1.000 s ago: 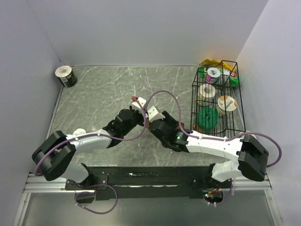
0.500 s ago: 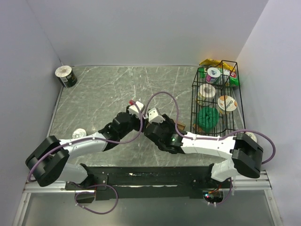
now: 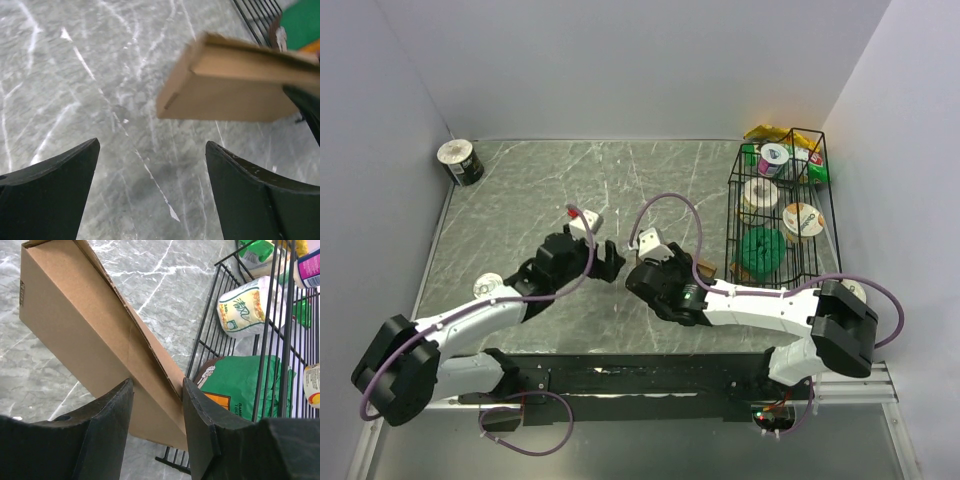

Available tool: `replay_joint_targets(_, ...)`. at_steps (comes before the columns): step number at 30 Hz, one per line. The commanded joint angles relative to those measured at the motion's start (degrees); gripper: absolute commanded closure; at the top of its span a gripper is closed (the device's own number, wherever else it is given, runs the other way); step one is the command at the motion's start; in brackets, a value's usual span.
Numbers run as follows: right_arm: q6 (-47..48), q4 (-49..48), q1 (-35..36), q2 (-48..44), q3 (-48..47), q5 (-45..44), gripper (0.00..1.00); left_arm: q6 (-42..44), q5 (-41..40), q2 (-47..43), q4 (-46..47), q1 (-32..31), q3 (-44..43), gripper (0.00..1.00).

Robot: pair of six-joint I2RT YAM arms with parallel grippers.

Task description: Fold the paper box

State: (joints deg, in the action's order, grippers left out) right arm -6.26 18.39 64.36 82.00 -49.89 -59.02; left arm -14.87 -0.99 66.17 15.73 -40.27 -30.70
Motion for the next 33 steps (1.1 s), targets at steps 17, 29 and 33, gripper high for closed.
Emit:
replay_joint_targets(17,-4.8,5.9,-0.5,0.4,1.6,5.4,0.49,-24.5,15.7,18.5,4.9,5.4,-20.5,0.12)
replay_joint_targets(29,-4.5,6.0,-0.3,1.4,1.3,5.2,0.49,-25.1,16.5,22.6,5.9,5.4,-22.8,0.59)
replay_joint_targets(33,-4.5,6.0,-0.4,1.6,1.2,5.2,0.49,-24.3,15.9,22.7,4.8,5.3,-23.2,0.68)
